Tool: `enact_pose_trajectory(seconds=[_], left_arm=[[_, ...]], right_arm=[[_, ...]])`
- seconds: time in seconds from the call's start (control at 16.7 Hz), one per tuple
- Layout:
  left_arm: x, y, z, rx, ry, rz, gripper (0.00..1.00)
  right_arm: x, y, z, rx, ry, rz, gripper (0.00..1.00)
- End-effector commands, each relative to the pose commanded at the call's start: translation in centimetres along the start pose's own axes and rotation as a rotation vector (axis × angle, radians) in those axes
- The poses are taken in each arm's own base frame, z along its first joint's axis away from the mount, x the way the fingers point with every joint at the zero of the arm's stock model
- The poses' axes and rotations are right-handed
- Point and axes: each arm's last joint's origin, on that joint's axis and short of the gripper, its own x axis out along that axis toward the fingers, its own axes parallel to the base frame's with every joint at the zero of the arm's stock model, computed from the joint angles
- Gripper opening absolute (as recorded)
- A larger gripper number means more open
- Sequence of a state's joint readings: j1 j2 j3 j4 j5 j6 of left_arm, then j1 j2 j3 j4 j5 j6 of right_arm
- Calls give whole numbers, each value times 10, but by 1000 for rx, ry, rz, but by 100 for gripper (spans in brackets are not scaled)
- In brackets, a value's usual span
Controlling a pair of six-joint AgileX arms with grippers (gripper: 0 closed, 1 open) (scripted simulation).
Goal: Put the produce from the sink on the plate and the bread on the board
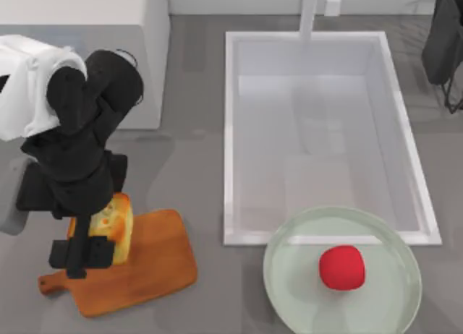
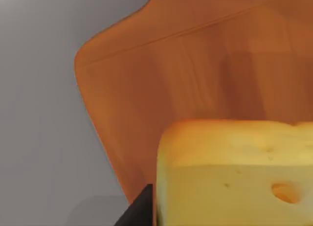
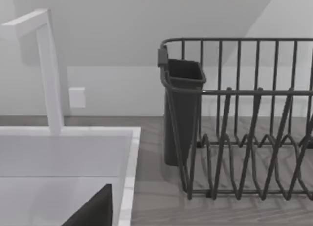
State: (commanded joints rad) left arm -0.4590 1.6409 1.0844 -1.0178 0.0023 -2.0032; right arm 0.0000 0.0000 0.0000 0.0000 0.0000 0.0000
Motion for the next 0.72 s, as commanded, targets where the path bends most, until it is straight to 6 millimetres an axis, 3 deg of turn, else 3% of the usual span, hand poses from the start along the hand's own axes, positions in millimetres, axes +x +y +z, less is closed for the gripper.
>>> enact_pose_trajectory(seconds=[0.3,0.72], left_arm=[[2,-1,1,-3,-1,2,0],[25,-1,0,-2,-1,4,0]], right_arm=[[0,0,0,0,0,0,100],[0,0,0,0,0,0,100]])
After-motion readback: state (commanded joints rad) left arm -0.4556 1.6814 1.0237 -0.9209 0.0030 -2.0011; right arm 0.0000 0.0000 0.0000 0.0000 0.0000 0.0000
